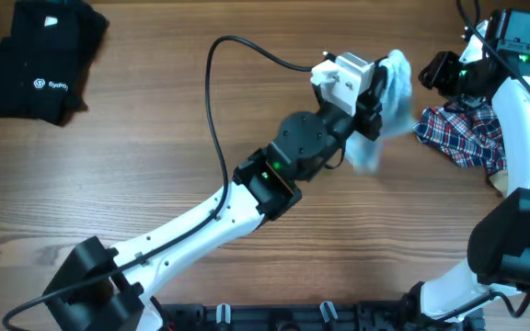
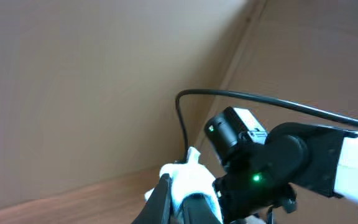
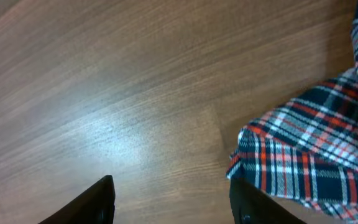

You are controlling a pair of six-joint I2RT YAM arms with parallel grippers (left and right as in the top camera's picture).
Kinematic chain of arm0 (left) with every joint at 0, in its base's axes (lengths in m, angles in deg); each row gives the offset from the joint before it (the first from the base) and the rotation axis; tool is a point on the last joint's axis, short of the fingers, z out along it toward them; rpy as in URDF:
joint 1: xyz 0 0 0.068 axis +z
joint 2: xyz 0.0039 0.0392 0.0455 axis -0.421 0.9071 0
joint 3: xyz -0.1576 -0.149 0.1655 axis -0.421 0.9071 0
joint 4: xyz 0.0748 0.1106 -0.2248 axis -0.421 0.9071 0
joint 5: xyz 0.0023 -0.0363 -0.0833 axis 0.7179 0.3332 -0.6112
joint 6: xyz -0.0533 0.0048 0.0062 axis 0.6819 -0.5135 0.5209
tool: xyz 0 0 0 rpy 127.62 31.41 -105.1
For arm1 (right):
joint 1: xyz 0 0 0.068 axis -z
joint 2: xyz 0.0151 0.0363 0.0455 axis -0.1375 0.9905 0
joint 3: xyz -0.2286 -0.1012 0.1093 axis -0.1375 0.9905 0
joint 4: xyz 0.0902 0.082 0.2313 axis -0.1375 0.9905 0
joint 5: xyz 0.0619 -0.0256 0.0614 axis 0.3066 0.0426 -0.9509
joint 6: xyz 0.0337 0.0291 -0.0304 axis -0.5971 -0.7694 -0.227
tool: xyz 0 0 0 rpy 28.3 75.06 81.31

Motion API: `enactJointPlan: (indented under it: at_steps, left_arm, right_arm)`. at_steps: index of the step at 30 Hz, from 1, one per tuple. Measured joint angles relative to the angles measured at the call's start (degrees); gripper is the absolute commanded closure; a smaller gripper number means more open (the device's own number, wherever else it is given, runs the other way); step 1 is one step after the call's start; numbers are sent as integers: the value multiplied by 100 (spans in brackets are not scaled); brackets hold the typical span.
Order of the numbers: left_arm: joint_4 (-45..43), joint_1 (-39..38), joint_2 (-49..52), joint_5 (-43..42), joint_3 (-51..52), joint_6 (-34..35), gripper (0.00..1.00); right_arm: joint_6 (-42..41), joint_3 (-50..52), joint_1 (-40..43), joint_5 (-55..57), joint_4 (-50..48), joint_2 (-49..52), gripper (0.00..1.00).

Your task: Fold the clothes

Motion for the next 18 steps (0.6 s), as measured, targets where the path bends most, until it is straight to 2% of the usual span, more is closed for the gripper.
enactJointPlan:
  at_steps: [4, 6, 11, 12, 13, 14, 15, 18]
  left_arm:
    - [780, 181, 0, 267, -31, 105, 96]
    - [1519, 507, 17, 356, -57, 216, 91]
    - [2896, 1462, 160, 452, -83, 664, 94]
    - [3097, 1637, 210, 470, -83, 715, 92]
    - [3445, 1934, 284, 483, -85, 787, 84]
    - [3705, 2149, 332, 498, -81, 855, 60]
    - [3952, 2358, 372, 522, -81, 879, 4]
    - [4776, 2876, 378, 525, -83, 999, 0]
  right_arm:
    - [0, 0, 0, -2, 33, 0, 41]
    - [0, 0, 0, -7, 66, 0, 40]
    - [-2, 0, 0, -22, 101, 0, 41]
    - [0, 0, 0, -22, 105, 0, 41]
    - [0, 0, 0, -22, 122, 0, 41]
    - [-2, 0, 0, -24, 133, 0, 41]
    - [0, 0, 0, -22, 133, 0, 40]
    - [-2, 0, 0, -57, 136, 0, 41]
